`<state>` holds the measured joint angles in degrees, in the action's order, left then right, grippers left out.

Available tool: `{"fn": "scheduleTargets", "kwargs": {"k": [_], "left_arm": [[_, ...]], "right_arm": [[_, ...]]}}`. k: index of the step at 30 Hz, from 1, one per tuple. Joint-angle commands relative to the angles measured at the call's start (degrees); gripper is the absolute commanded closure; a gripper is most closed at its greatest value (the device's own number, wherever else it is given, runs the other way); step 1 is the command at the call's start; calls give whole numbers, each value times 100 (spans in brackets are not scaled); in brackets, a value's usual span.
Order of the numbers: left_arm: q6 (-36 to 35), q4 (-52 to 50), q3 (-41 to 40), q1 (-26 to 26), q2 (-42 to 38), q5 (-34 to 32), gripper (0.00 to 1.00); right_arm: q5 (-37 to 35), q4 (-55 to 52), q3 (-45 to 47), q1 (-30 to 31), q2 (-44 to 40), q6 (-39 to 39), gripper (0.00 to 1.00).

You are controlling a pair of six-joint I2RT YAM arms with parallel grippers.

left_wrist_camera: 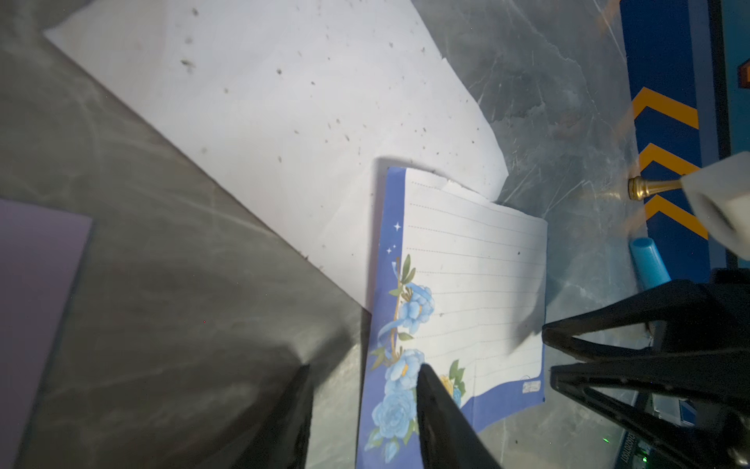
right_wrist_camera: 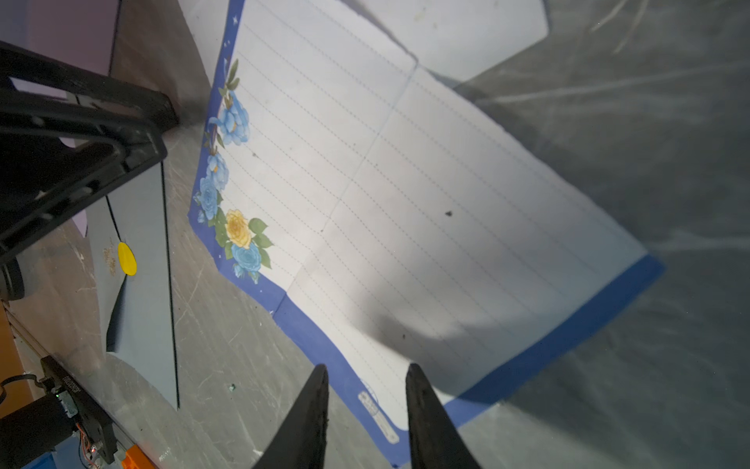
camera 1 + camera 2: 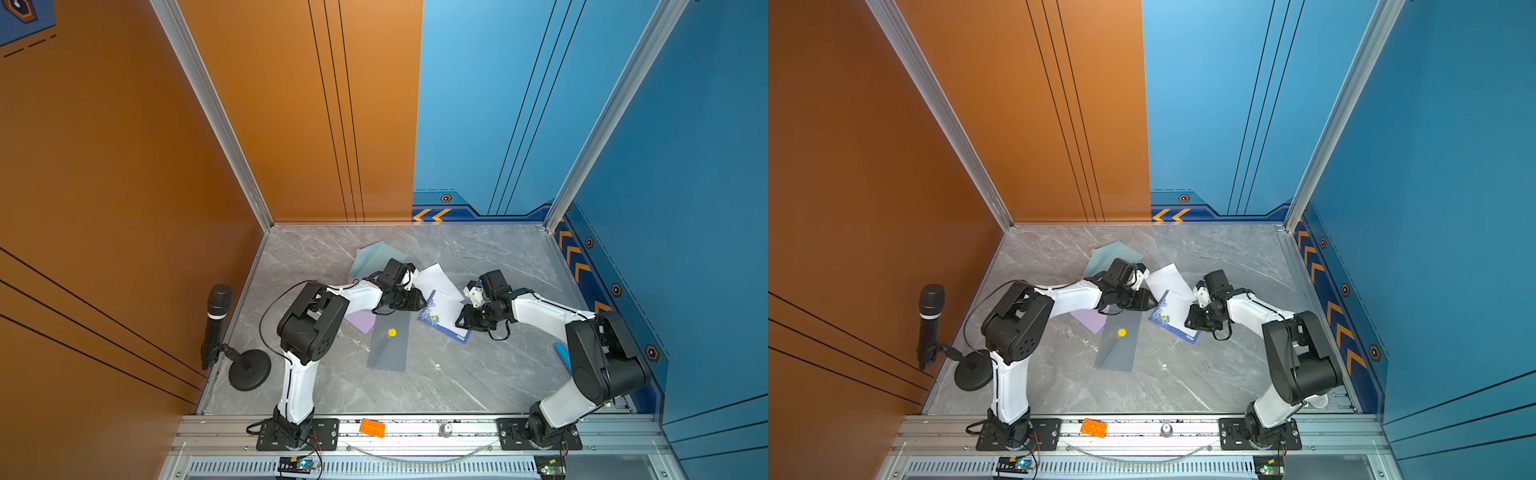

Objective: Fold the letter paper in half and place it into the envelope
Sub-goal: Adjust the letter paper at the center of the board, then fold the letter paper at the center of the board.

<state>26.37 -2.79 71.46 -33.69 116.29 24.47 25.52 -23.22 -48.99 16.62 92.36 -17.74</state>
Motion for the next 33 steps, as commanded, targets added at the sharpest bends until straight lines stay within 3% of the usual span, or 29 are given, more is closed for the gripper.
{"fn": "scheduleTargets", "kwargs": {"k": [1,22,33], "left_arm": [[-62,-292,51,-76,268,102,56],[-5,-311,-4,-300,526,201,56],[289,208,-118,-452,195,574,56]], "right_arm": [[-175,-139,37,59,214,132,66],[48,187,211,113,485,-221,70],[34,195,262,105,516,-265,70]]}}
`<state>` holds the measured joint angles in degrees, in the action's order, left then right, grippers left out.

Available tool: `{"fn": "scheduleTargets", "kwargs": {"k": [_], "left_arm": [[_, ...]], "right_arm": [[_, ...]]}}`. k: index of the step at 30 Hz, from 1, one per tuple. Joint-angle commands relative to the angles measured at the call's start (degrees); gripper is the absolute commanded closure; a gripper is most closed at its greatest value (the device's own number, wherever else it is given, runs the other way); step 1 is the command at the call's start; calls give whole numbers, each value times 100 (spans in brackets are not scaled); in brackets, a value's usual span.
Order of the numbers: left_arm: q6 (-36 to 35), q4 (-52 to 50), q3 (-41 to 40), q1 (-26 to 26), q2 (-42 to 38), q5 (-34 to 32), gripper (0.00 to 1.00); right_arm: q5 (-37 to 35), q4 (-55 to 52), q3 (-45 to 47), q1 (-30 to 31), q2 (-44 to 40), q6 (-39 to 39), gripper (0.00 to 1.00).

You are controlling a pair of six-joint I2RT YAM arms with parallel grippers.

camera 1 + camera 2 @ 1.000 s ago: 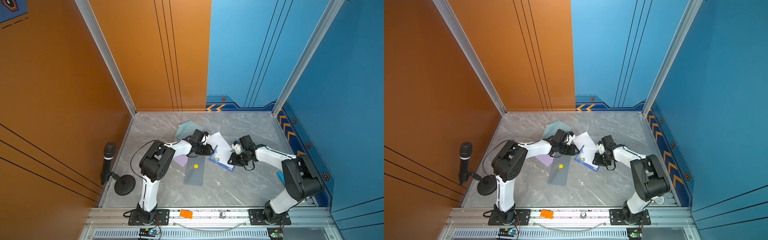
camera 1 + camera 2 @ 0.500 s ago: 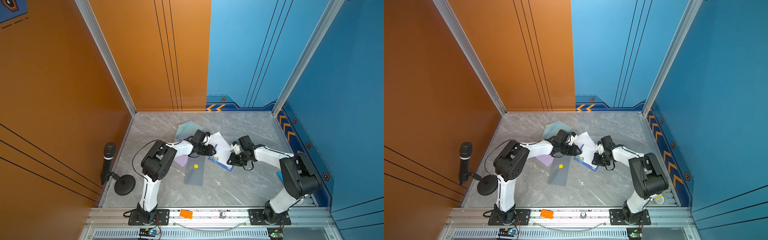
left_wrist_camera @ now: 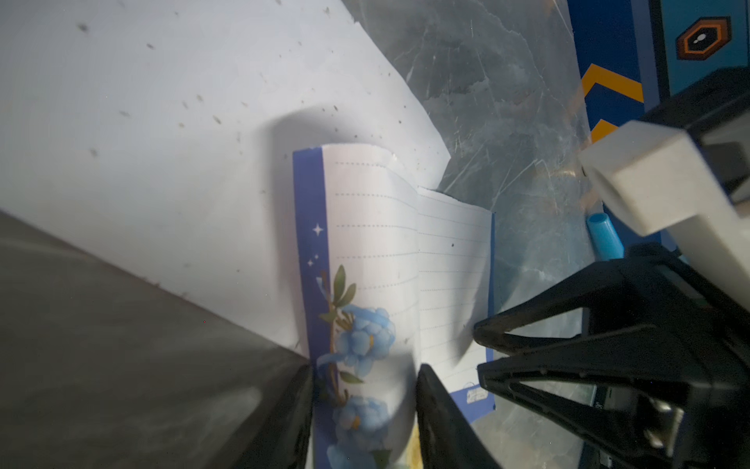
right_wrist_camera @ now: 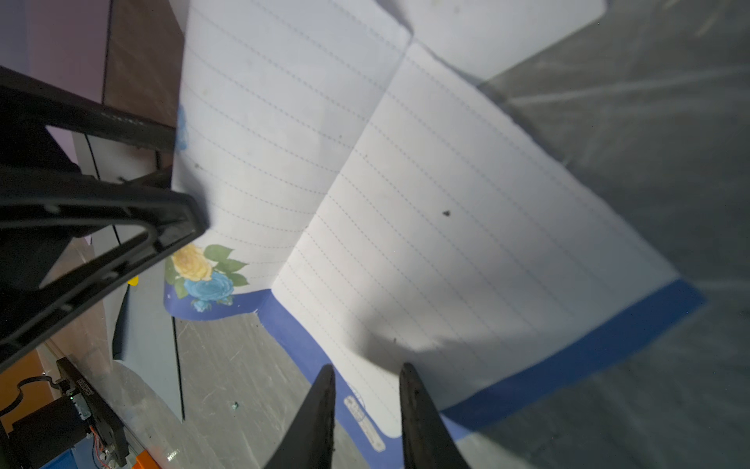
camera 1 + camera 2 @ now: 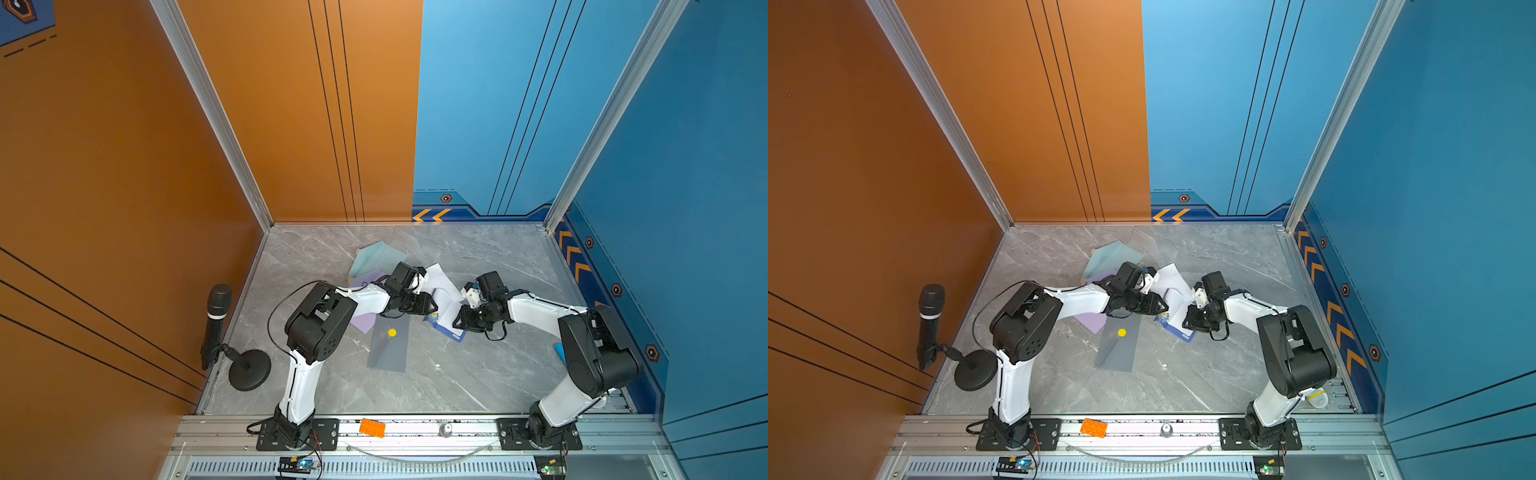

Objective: Fold the letter paper in half and place it into the envelope
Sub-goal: Fold the letter paper at the center of the board.

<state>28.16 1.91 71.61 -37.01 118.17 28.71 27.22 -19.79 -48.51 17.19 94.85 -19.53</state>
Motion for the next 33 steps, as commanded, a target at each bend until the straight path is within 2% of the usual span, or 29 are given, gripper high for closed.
{"fn": "scheduleTargets", "kwargs": {"k": [1,13,33], "left_arm": [[110,-263,-115,-138,-37,163,56],[316,114,-135,-245,-328,398,56],[673,1010,-965,-141,-829,198,57]], "right_arm": [[-147,-148,227,48,262,-86,70],[-87,-56,284,39,350,-189,70],[152,251,503,-71,409,-420,70]]}}
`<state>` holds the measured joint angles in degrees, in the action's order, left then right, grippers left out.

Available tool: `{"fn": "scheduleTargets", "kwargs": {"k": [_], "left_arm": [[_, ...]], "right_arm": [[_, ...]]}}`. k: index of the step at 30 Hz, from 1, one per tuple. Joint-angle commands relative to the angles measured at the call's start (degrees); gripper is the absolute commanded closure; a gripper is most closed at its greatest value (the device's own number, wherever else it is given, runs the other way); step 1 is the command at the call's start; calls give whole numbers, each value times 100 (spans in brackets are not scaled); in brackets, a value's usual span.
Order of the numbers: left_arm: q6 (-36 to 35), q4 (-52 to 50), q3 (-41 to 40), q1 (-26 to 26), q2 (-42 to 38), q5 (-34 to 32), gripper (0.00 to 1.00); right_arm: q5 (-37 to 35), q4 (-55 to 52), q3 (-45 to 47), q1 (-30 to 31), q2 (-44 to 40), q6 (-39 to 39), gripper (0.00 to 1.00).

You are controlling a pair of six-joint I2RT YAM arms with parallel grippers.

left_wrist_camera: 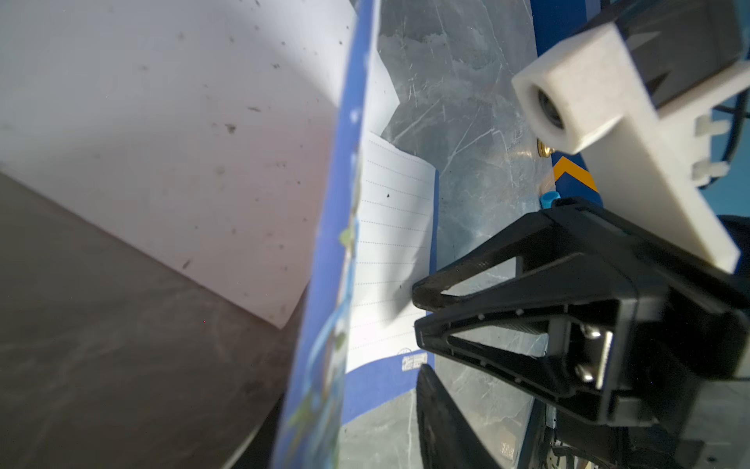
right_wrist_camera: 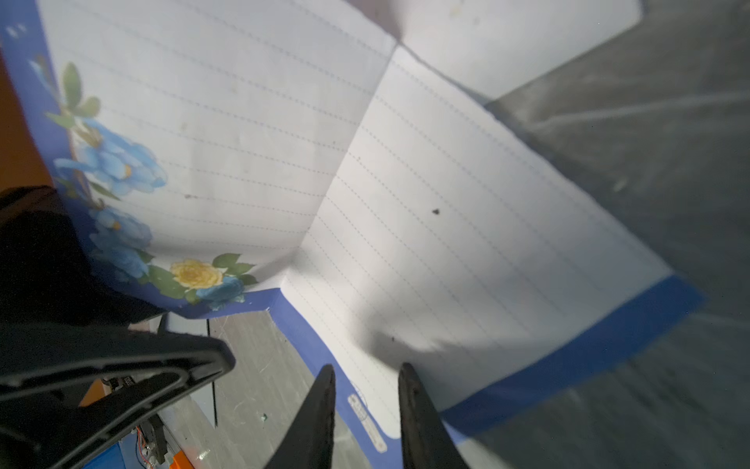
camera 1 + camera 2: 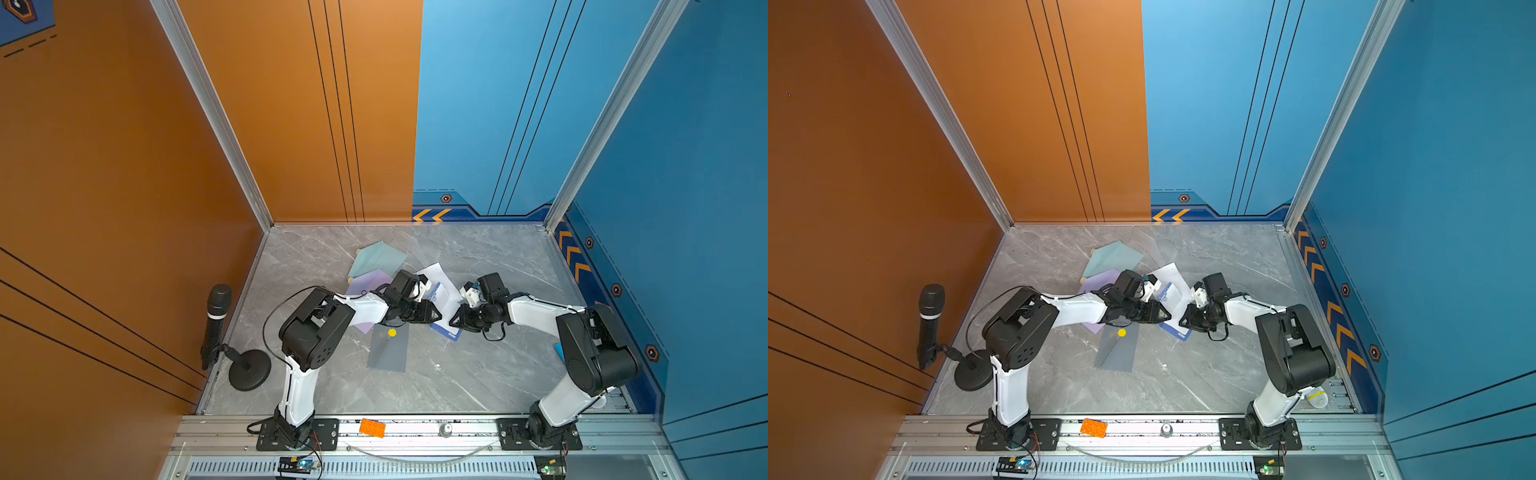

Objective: Fold the letter paper in half and place it into the envelope
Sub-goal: Fold the letter paper at the center of the board.

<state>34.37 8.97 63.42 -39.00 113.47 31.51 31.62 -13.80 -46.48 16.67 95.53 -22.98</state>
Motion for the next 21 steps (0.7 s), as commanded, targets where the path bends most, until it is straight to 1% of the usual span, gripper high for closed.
{"fn": "scheduleTargets", "kwargs": {"k": [1,5,8,15,21], "left_arm": [[56,371,-203,76,-405,-105,57],[120,628,-399,180,-589,-195,60],[153,733,-605,242,-678,-263,65],[247,845,-567,290,-418,-71,75],[264,901,-624,303,-480,-42,79]], "right_arm": [[-288,-343,293,-14,335,-75,70],[-274,-335,295,-22,340,-75,70],[-270,-336,296,-23,344,-79,70],[-235,-315,280,-23,376,-83,70],[-235,-325,280,-23,348,-84,70]]}}
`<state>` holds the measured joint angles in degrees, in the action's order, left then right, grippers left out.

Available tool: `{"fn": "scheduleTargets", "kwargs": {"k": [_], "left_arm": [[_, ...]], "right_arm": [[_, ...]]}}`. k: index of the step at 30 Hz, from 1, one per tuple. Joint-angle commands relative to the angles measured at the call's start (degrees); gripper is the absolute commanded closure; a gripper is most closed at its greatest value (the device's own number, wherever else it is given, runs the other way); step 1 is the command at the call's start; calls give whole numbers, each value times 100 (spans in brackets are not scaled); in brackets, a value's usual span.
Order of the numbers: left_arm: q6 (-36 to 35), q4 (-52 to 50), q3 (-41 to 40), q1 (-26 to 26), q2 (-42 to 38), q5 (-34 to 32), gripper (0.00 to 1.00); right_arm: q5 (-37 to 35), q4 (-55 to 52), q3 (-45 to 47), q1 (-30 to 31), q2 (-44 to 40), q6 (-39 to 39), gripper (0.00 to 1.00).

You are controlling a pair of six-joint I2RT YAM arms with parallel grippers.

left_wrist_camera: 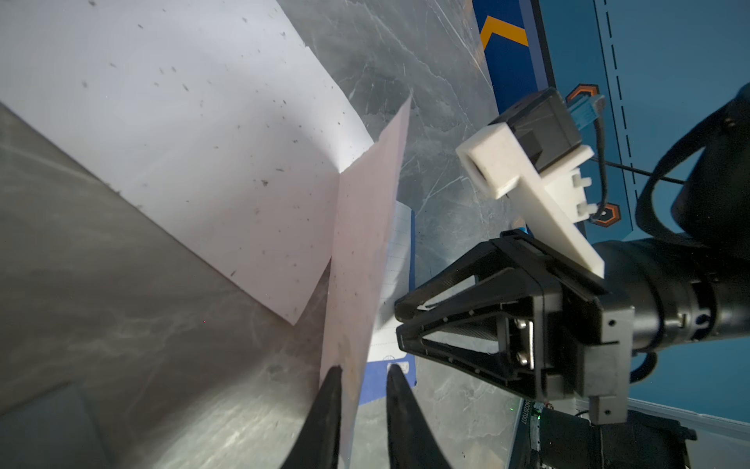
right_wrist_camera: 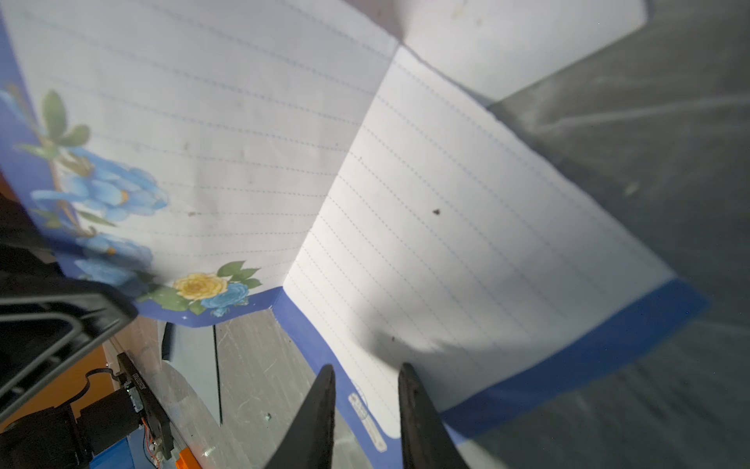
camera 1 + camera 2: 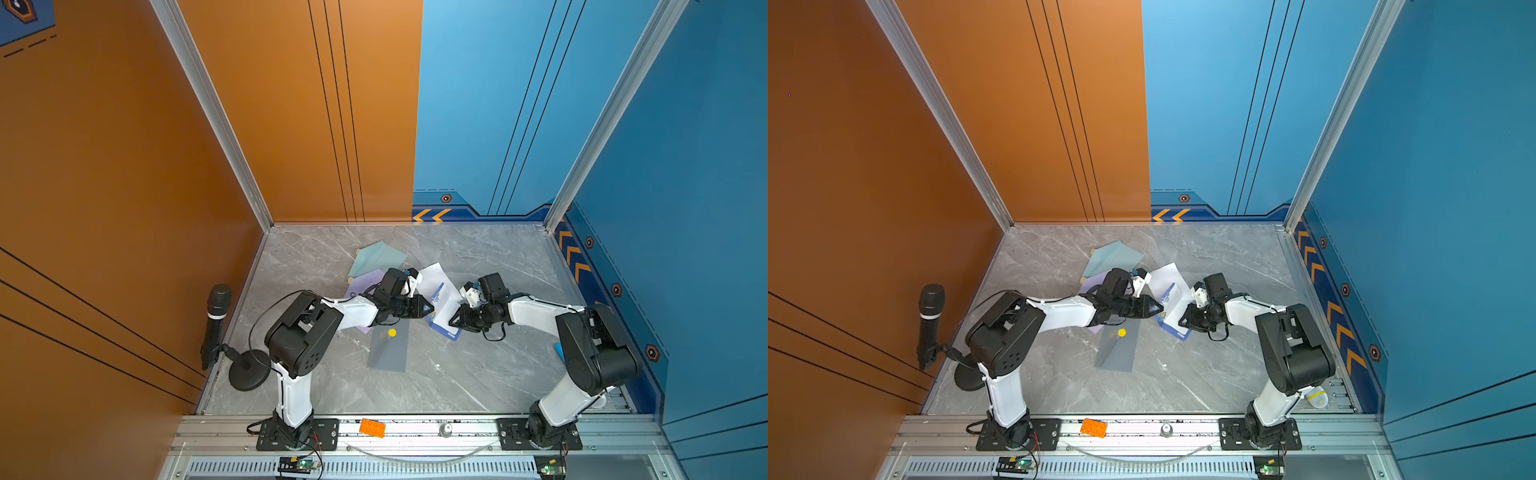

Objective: Fold the letter paper in half and place it into the envelope
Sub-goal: Fold the letter paper at the center of the board.

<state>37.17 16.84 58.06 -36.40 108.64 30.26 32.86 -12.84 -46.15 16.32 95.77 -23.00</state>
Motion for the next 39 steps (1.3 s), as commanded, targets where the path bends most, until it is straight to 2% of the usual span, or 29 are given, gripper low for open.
{"fn": "scheduleTargets", "kwargs": {"k": [1,13,30,39], "left_arm": [[-20,113,-113,61,-16,85,80],[-1,109,-243,147,-161,85,86],[-28,54,-317,222,-318,50,86],[-80,56,-317,182,-350,7,96]], "right_arm": [[-359,-423,250,12,333,-81,70],[-367,-430,269,3,342,-114,70],[-355,-377,278,3,355,-168,72],[-182,-128,397,-22,339,-345,72]]}}
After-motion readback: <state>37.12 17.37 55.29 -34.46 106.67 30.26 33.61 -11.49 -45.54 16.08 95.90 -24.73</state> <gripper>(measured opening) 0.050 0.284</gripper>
